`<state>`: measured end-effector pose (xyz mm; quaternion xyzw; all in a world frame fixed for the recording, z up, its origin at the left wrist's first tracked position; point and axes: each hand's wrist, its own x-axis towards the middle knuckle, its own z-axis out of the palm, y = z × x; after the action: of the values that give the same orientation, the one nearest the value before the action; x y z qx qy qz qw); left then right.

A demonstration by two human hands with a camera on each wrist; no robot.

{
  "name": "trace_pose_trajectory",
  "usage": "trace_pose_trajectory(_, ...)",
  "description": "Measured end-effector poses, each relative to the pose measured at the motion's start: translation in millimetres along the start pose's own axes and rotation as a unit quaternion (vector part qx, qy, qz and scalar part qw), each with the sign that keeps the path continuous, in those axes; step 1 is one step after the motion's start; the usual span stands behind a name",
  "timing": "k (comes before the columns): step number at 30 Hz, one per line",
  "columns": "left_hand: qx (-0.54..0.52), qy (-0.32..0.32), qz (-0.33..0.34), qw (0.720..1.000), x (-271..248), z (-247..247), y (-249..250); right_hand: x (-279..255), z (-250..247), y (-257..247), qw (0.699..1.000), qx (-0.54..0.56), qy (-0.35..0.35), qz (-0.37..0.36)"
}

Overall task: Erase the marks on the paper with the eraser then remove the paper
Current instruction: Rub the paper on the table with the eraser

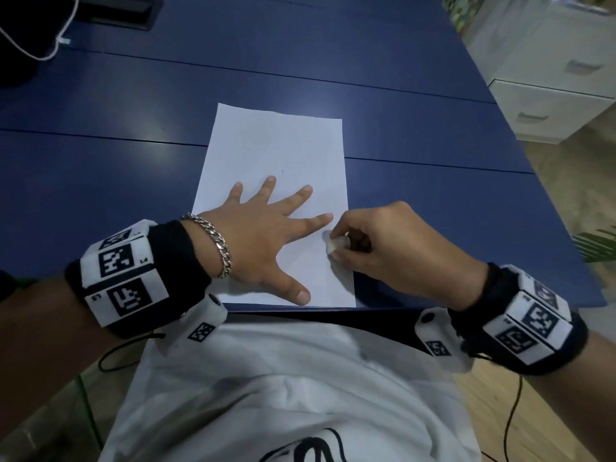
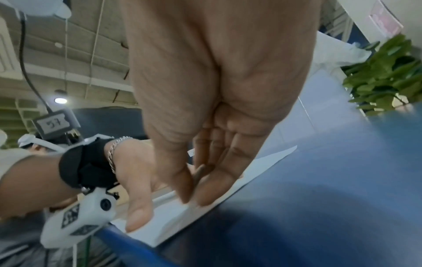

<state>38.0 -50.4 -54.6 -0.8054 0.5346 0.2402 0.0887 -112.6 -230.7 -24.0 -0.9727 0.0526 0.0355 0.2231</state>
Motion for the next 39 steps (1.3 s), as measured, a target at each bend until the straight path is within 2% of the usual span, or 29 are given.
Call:
trace_pose_trajectory(4, 0.001, -0.011, -0.014, 1.0, -1, 1, 1, -5, -8, -5, 0.992, 0.028, -0.124, -0.022)
trace_pose_trajectory(5, 0.001, -0.012, -0.016, 1.0, 0, 1, 1, -3, -10, -4, 0.99, 0.024, -0.134, -0.029)
trace_pose_trajectory(10, 0.001, -0.01, -0.021, 1.0, -1, 0, 2, 17, -7, 6, 0.999, -0.019, -0.017, -0.036)
trace_pose_trajectory(11, 0.001, -0.011, -0.025, 1.0, -1, 0, 1, 15, -6, 6, 0.999, -0.016, -0.018, -0.038)
trace_pose_trajectory(15, -0.008, -0.016, -0.032, 0.999, -1, -2, 2, 5, -10, -7, 0.988, 0.012, -0.132, -0.075)
trace_pose_trajectory(20, -0.017, -0.016, -0.039, 0.999, -3, -4, 3, 30, -7, 1, 0.995, -0.049, -0.02, -0.08)
trace_pose_trajectory(25, -0.022, -0.015, -0.038, 0.999, -2, -4, 2, 18, -6, -16, 0.986, -0.038, -0.115, -0.116)
trace_pose_trajectory(30, -0.026, -0.011, -0.032, 0.999, -1, -2, 2, 42, -11, -9, 0.992, -0.074, -0.037, -0.1)
trace_pose_trajectory(34, -0.028, -0.01, -0.035, 0.999, -2, -2, 2, 25, -4, -22, 0.982, -0.076, -0.105, -0.136)
trace_pose_trajectory(39, -0.03, -0.011, -0.034, 0.999, -2, -3, 2, 36, -15, -2, 0.991, -0.09, -0.047, -0.093)
